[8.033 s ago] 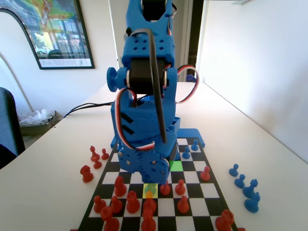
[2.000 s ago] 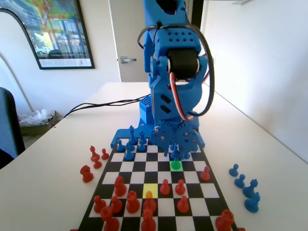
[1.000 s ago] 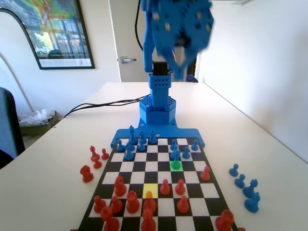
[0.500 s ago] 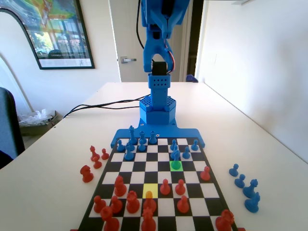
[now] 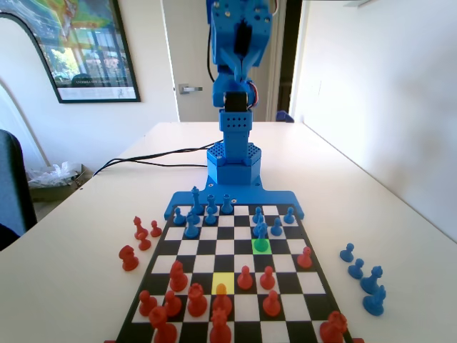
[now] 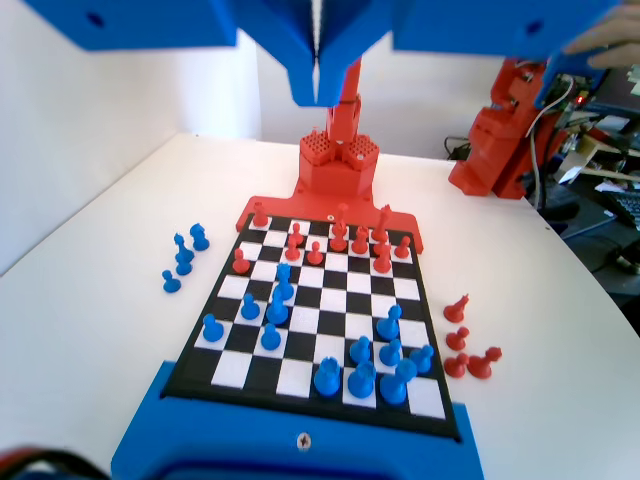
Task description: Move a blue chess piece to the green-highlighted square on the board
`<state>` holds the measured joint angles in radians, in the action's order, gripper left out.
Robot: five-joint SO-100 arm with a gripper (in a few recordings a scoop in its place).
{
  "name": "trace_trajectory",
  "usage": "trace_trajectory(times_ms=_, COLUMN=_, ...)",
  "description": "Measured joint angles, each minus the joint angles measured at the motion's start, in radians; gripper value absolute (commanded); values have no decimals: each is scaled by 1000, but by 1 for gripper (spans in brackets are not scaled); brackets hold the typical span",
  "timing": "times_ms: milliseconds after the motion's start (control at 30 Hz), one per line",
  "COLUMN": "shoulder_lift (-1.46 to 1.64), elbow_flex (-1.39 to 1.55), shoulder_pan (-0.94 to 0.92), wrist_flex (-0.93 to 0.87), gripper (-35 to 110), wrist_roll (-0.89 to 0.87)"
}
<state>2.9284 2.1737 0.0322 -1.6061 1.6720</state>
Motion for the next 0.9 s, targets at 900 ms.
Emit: trace_trajectory(times_ms=900, shoulder_lift=103, elbow_flex=0, shoulder_pan=-46, wrist_flex=17, gripper=7, wrist_roll=15)
